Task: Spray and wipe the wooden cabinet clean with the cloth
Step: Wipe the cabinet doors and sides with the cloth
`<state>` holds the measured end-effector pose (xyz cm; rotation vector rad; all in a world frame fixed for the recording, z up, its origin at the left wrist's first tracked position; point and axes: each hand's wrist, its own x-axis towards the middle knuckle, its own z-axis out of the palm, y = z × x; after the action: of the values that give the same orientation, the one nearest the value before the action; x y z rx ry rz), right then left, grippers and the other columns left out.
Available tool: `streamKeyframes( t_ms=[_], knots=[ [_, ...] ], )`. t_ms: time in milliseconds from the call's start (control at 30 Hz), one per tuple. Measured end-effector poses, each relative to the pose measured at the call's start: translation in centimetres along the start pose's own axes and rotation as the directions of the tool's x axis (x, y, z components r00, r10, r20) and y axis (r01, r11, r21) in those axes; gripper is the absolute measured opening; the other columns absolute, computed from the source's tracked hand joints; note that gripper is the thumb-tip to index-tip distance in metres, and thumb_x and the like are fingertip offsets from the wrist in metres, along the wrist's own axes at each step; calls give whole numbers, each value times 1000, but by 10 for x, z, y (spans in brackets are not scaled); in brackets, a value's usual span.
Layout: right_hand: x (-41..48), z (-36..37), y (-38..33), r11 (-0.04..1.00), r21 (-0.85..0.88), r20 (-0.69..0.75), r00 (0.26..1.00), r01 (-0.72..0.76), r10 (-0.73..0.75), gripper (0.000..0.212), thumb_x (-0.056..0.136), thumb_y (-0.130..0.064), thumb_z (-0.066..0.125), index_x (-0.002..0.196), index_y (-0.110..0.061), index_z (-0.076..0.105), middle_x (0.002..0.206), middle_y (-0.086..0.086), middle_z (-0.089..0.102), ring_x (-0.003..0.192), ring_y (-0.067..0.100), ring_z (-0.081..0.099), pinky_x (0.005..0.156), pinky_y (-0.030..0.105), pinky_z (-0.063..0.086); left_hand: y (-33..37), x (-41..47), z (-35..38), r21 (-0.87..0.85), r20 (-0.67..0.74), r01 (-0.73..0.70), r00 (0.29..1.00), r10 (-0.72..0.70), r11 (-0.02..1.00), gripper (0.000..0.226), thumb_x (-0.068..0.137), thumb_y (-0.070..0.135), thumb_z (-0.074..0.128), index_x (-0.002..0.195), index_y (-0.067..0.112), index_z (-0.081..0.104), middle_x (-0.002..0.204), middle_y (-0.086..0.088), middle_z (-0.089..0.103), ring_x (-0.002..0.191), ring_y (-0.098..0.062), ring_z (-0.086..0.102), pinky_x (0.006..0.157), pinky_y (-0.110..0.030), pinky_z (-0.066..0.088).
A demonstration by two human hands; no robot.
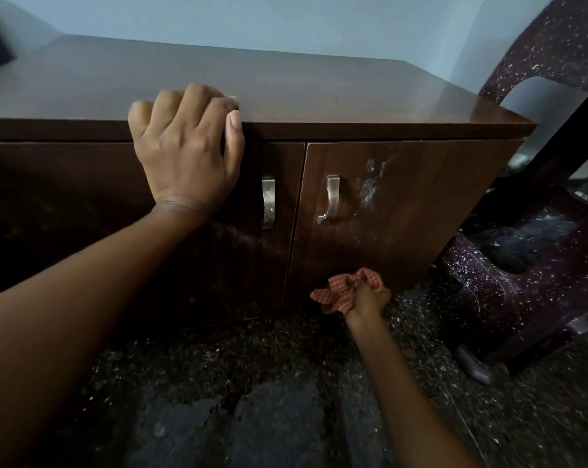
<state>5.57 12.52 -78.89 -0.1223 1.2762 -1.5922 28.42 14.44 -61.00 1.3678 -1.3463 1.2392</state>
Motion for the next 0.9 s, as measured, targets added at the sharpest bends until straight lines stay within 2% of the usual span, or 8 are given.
streamKeyframes(
  t_ms=[100, 233, 367, 433, 500, 600, 767, 900],
  knots=[
    [-12, 8, 28, 992, -102, 9, 997, -70, 71, 34, 80, 15, 45, 101, -11, 39, 103, 33, 56, 70, 31, 63, 51, 41, 54, 2, 0, 2, -2, -7, -4, 1000, 4, 1000, 31, 100, 31, 38, 89, 23, 65, 93, 7, 67, 79, -18, 49, 75, -33, 26],
    [-57, 37, 40, 990, -139, 63, 997, -36, 45, 31, 80, 14, 53, 99, -8, 41, 103, 21, 57, 86, 30, 60, 74, 44, 53, 0, 1, 2, -8, -16, -4, 1000, 4, 1000, 29, 100, 30, 39, 89, 23, 65, 92, 7, 67, 79, -17, 46, 74, -33, 26],
    [-94, 65, 11, 939, -127, 162, 940, 320, -299, 37, 78, 9, 58, 86, -24, 42, 108, 16, 54, 89, 27, 60, 80, 37, 54, 1, 0, 1, -8, -8, -14, 1000, 14, 1000, 29, 100, 30, 39, 91, 23, 65, 92, 7, 67, 78, -19, 51, 74, -34, 26],
    [-99, 66, 3, 792, -196, 194, 815, 578, -546, 32, 76, 8, 59, 98, -13, 48, 111, 12, 47, 91, 22, 54, 78, 15, 48, 1, 1, 0, -11, -4, -10, 1000, 10, 1000, 29, 100, 30, 39, 91, 23, 66, 92, 6, 67, 77, -20, 52, 74, -34, 26],
    [-94, 59, 11, 675, -326, 240, 749, 662, -618, 36, 75, 8, 58, 107, -6, 49, 110, 6, 42, 94, 18, 50, 78, 11, 43, 0, 1, -1, -6, -8, -9, 1000, 9, 1000, 29, 100, 30, 40, 91, 23, 66, 92, 6, 67, 76, -20, 51, 73, -33, 26],
    [-76, 37, 41, 647, -506, 245, 814, 571, -526, 36, 74, 9, 59, 102, -9, 46, 107, 5, 39, 99, 28, 50, 86, 34, 45, 0, 1, -1, -1, -11, -15, 1000, 15, 1000, 29, 100, 29, 39, 90, 23, 66, 92, 6, 67, 76, -21, 52, 73, -34, 26],
    [-72, 35, 42, 724, -516, 138, 879, 458, -457, 35, 73, 8, 61, 91, -16, 41, 101, 4, 40, 94, 33, 53, 87, 40, 45, 1, 1, 0, -1, -15, -22, 1000, 22, 1000, 30, 100, 29, 39, 89, 23, 66, 92, 6, 68, 76, -20, 52, 72, -34, 26],
    [-101, 58, 27, 519, -385, 329, 639, 763, -695, 36, 69, 3, 66, 97, -14, 50, 108, 2, 44, 101, 24, 50, 84, 36, 47, 0, 1, 0, 9, -14, -25, 1000, 25, 1000, 30, 100, 30, 38, 90, 23, 66, 92, 7, 68, 76, -21, 54, 73, -34, 26]
  ],
)
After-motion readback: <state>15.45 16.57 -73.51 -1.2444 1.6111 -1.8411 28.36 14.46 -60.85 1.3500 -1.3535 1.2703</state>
